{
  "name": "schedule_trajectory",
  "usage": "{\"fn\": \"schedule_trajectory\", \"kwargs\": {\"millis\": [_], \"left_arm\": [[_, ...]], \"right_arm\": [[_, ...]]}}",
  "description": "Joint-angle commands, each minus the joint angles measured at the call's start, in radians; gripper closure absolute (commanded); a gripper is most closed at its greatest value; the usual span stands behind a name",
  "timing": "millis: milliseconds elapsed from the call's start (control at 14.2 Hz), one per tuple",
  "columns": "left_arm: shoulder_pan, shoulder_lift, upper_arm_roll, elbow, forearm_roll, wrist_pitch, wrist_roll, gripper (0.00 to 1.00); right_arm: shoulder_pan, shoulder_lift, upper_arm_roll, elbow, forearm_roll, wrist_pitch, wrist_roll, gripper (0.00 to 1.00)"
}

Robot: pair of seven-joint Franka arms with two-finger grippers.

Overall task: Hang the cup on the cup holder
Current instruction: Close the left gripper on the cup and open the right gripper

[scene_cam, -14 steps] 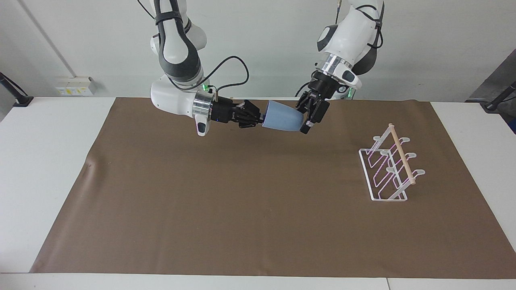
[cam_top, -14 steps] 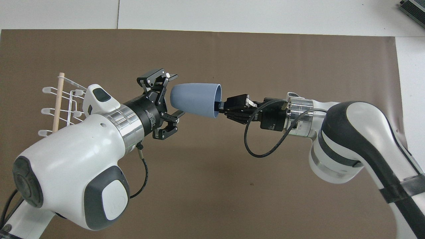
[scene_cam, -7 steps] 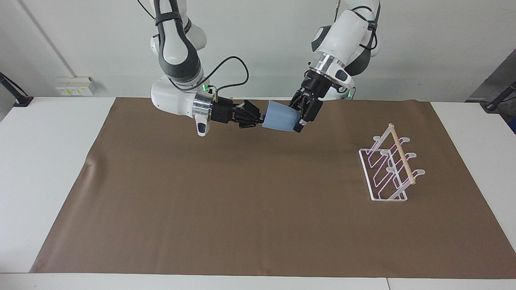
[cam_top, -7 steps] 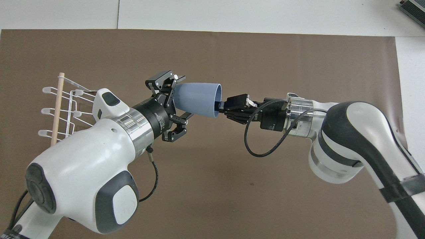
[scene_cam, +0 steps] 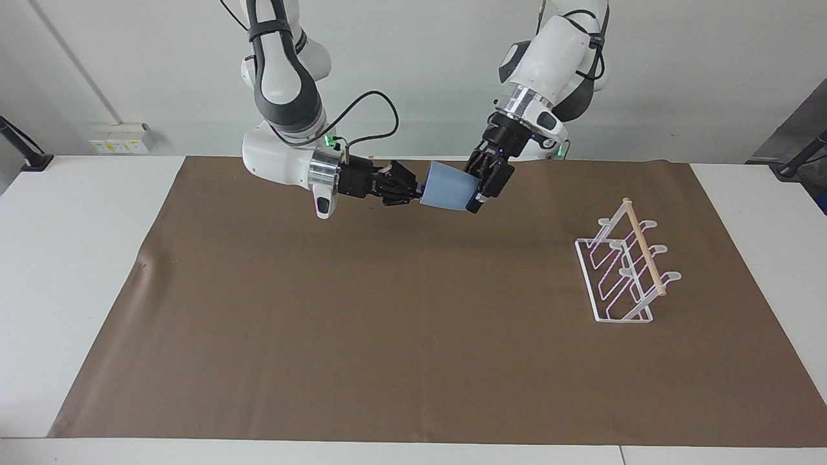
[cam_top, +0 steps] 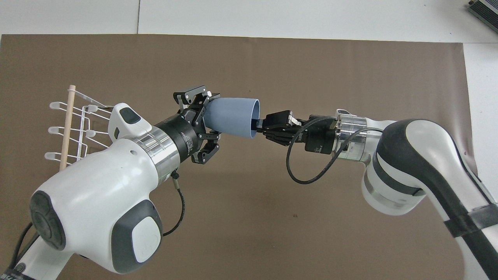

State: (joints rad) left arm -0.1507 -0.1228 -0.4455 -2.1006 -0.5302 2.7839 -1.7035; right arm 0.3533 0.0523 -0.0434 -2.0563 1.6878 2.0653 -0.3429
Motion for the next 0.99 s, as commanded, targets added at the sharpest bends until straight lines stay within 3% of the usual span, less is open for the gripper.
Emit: {"fn": "schedule_trajectory", "kwargs": {"millis": [0,141,211,282,352,423,564,705,916], "left_arm": [[0.014,0.002,-0.015,0.002,-0.005,0.005,0.014,1.0],[0.014,0.002,-0.013,0.002,-0.005,0.002,0.039,1.0],[0.014,0.002,-0.013,0.002,-0.005,-0.004,0.039,1.0],[0.014,0.002,-0.013,0.002,-0.005,-0.018,0.039,1.0],[0.014,0.002,-0.013,0.004,-0.005,-0.026,0.038,1.0],[0.022,0.002,-0.013,0.008,-0.005,-0.029,0.033,1.0],[0.023,0.002,-0.013,0.01,-0.005,-0.049,0.039,1.0],[0.03,0.002,-0.009,0.013,0.005,-0.076,0.076,1.0],[0.098,0.0,-0.001,0.034,0.067,-0.217,0.357,1.0]], "right_arm": [[0.007,-0.009,0.0,-0.013,0.035,0.042,-0.031,1.0],[0.016,-0.008,0.0,-0.011,0.035,0.082,-0.024,1.0],[0.022,-0.008,0.0,-0.011,0.033,0.093,-0.021,0.84],[0.024,-0.008,0.0,-0.011,0.033,0.093,-0.021,0.56],[0.024,-0.008,0.0,-0.011,0.032,0.093,-0.022,0.37],[0.024,-0.006,0.0,-0.01,0.03,0.095,-0.022,0.2],[0.021,-0.006,-0.001,-0.01,0.02,0.093,-0.025,0.01],[0.01,-0.005,-0.003,-0.007,-0.003,0.093,-0.03,0.0],[-0.017,-0.005,-0.007,0.018,-0.156,0.095,-0.019,0.0]]}}
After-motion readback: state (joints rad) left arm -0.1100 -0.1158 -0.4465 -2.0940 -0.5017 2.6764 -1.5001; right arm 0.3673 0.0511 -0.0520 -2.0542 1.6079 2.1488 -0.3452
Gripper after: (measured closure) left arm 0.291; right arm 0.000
